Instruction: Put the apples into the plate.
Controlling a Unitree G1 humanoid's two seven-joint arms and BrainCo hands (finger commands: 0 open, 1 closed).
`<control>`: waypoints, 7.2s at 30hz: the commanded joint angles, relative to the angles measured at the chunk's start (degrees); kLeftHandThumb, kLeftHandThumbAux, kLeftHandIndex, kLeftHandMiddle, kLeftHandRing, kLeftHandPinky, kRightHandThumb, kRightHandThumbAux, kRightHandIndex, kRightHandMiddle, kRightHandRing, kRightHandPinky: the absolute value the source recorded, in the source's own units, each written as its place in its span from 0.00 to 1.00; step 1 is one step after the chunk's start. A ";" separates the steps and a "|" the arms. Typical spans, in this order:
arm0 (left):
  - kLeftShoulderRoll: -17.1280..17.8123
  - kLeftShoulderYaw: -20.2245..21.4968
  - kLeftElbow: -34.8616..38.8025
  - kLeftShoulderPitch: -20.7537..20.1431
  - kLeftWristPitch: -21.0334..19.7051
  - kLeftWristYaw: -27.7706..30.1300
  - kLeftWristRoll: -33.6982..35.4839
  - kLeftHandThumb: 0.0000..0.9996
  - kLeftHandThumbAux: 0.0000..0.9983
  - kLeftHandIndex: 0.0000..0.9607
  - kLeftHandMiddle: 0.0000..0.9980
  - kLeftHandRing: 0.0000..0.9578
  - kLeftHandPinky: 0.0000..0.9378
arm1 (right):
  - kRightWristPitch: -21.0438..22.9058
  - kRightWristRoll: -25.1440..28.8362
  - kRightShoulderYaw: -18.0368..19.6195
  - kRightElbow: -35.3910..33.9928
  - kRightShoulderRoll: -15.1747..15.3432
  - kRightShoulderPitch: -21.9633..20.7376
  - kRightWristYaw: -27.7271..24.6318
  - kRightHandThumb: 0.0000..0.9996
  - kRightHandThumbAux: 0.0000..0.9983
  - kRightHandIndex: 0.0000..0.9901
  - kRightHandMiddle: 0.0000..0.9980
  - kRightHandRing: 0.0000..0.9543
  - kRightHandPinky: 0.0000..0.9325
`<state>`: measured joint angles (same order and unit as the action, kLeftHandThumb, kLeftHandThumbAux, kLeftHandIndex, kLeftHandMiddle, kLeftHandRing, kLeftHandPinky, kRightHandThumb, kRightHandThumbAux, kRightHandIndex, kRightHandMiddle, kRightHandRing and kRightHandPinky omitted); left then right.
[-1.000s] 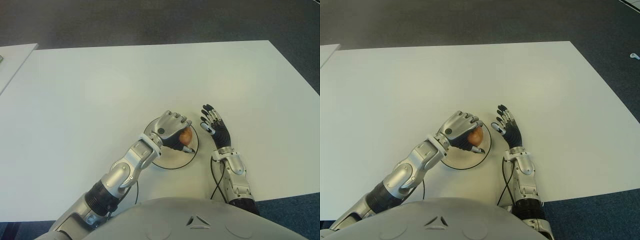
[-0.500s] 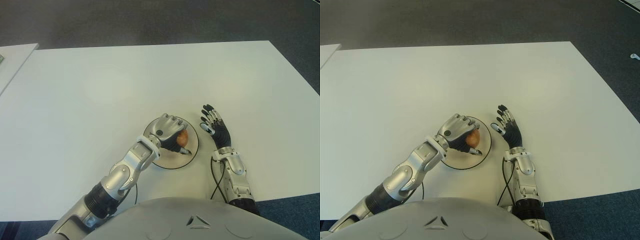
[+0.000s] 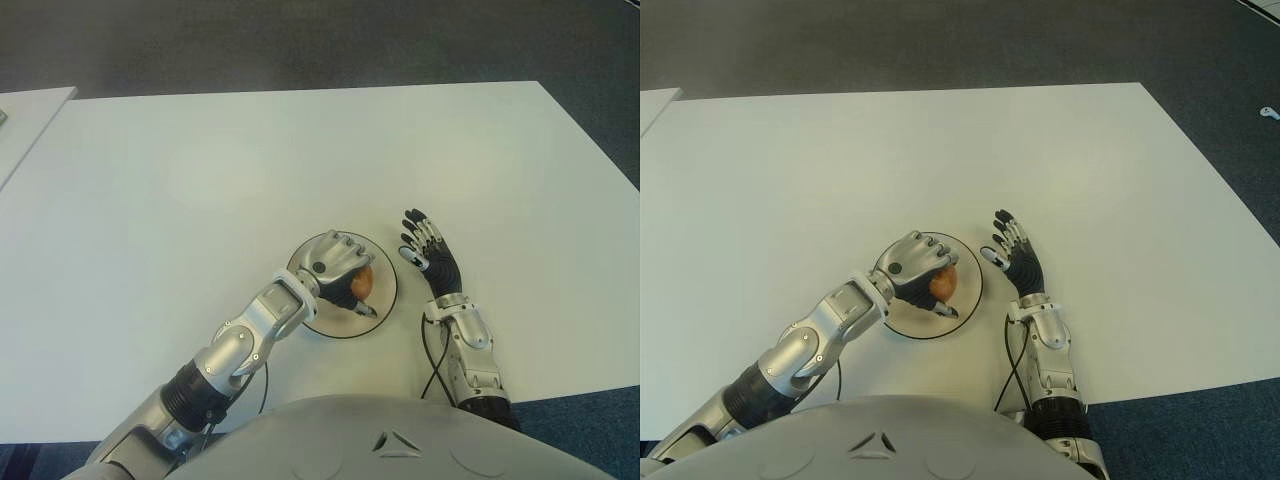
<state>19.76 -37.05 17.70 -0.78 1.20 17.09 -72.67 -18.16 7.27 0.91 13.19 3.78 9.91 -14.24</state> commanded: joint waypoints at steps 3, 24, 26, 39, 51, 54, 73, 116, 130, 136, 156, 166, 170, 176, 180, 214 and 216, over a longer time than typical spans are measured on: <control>-2.17 1.21 1.31 3.40 -3.02 -0.47 0.38 0.46 0.53 0.45 0.74 0.77 0.72 | 3.46 -0.44 -0.53 2.20 0.46 1.24 -0.49 0.11 0.63 0.00 0.00 0.00 0.00; -6.30 5.09 4.41 10.97 -9.39 -9.70 -0.40 0.09 0.23 0.00 0.00 0.00 0.00 | 3.81 -1.93 -0.92 1.62 0.66 0.98 0.51 0.15 0.56 0.00 0.00 0.00 0.00; -6.57 5.26 4.21 11.26 -9.34 -10.60 0.00 0.09 0.23 0.00 0.00 0.00 0.00 | 4.04 -1.93 -1.02 1.49 0.71 0.96 0.50 0.14 0.55 0.00 0.00 0.00 0.00; -5.74 5.93 2.97 11.46 -8.04 -13.78 1.98 0.12 0.21 0.00 0.00 0.00 0.00 | 3.19 -0.68 -0.58 2.47 0.00 0.61 0.34 0.15 0.55 0.00 0.00 0.00 0.00; -5.84 6.27 2.62 11.19 -7.91 -14.16 2.12 0.12 0.21 0.00 0.00 0.00 0.00 | 3.69 -0.67 -0.71 2.47 0.47 0.41 -0.10 0.14 0.58 0.00 0.00 0.00 0.00; -5.81 6.38 2.81 11.18 -7.99 -13.67 2.24 0.12 0.21 0.00 0.00 0.00 0.00 | 3.43 -0.68 -0.66 2.64 0.43 0.34 -0.08 0.14 0.58 0.00 0.00 0.00 0.00; -6.05 6.59 2.74 11.14 -7.93 -13.82 2.36 0.12 0.22 0.00 0.00 0.00 0.00 | 3.30 -0.04 -0.47 2.75 0.20 0.38 -0.41 0.15 0.59 0.00 0.01 0.00 0.00; -17.02 28.10 -14.01 29.29 4.95 -44.40 35.48 0.03 0.43 0.05 0.09 0.07 0.01 | 3.13 1.67 0.69 2.16 -0.99 1.06 -0.63 0.17 0.58 0.03 0.02 0.00 0.00; -17.37 27.99 -24.10 27.11 18.81 -49.31 41.70 0.07 0.41 0.06 0.08 0.08 0.12 | 2.19 -0.01 -0.06 1.73 -0.20 1.18 -0.64 0.12 0.61 0.02 0.03 0.00 0.00; -18.65 28.46 -25.88 27.68 22.16 -43.02 51.51 0.07 0.41 0.06 0.09 0.09 0.13 | 2.30 -0.03 -0.19 1.59 -0.31 1.23 -0.35 0.12 0.62 0.01 0.02 0.00 0.00; -25.31 25.11 -14.34 32.85 16.33 -36.32 60.17 0.15 0.50 0.11 0.13 0.18 0.26 | 2.98 1.77 -0.01 -0.17 -0.67 2.82 -1.22 0.15 0.61 0.03 0.04 0.00 0.00; -21.80 24.74 -10.67 39.00 19.62 -32.06 62.80 0.11 0.42 0.08 0.11 0.13 0.17 | 1.82 3.15 -0.61 -6.88 -2.42 7.65 -0.99 0.18 0.62 0.04 0.04 0.00 0.00; -18.04 30.47 -15.30 35.88 22.58 -25.92 71.14 0.09 0.40 0.06 0.11 0.12 0.17 | 1.41 3.26 -0.40 -7.38 -2.92 7.93 -0.88 0.20 0.62 0.05 0.04 0.00 0.01; -19.40 31.75 -19.67 34.21 23.75 -20.85 77.63 0.09 0.39 0.06 0.11 0.12 0.15 | 0.99 2.42 -0.52 -7.72 -3.14 8.68 -0.62 0.21 0.60 0.06 0.04 0.00 0.00; -20.51 32.05 -20.71 33.68 23.80 -20.63 78.40 0.08 0.41 0.06 0.12 0.14 0.17 | 1.09 2.36 -0.37 -7.26 -2.86 8.54 -0.73 0.21 0.60 0.06 0.04 0.00 0.00; -24.89 31.19 -22.07 34.50 26.06 -34.01 55.79 0.04 0.49 0.03 0.09 0.15 0.22 | 2.26 8.01 1.35 -7.19 -3.33 10.05 -3.42 0.21 0.60 0.07 0.04 0.00 0.01; -25.03 31.05 -22.69 34.29 26.45 -34.19 55.80 0.04 0.49 0.03 0.09 0.15 0.22 | 2.43 8.42 1.49 -7.33 -3.13 10.13 -3.79 0.21 0.60 0.08 0.05 0.00 0.02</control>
<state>-5.11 -5.61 -2.93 33.16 28.65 -16.53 -16.49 -17.81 14.60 1.82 4.72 0.52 18.98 -17.75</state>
